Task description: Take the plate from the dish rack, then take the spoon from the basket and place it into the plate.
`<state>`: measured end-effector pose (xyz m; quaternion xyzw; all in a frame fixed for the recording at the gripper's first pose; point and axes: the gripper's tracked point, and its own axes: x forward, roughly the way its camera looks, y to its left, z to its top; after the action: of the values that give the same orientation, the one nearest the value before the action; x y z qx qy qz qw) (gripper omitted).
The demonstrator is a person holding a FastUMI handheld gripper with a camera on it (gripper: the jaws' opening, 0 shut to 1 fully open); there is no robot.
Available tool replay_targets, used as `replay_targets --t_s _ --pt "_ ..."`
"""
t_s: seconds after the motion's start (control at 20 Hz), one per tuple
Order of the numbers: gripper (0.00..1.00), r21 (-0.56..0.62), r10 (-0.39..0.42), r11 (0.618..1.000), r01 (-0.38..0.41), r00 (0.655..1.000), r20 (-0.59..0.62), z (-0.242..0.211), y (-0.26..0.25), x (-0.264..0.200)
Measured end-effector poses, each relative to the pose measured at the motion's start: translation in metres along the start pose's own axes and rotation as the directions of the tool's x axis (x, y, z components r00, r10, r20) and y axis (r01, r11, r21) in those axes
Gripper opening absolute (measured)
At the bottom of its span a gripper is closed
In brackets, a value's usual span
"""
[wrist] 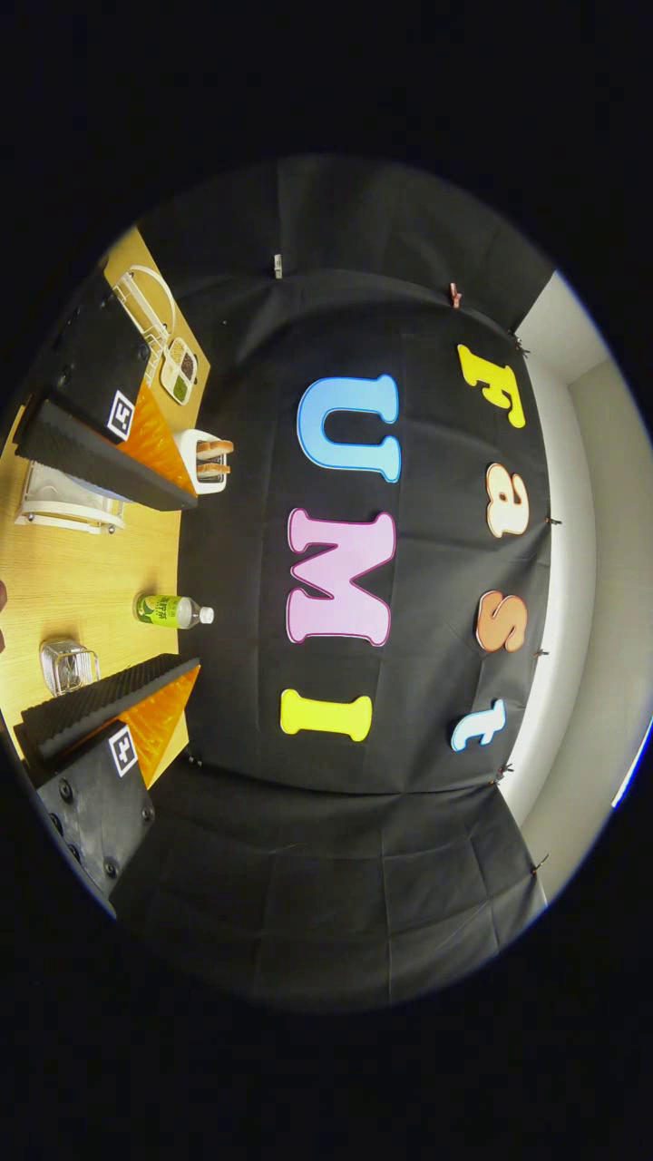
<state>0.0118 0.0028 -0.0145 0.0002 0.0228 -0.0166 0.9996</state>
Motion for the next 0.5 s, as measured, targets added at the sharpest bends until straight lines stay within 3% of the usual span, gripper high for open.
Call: replay_targets --t_s 0.5 --pt "0.97 -0.002 0.02 1.0 -0.02 0.996 -0.09 -0.01 0.02 0.019"
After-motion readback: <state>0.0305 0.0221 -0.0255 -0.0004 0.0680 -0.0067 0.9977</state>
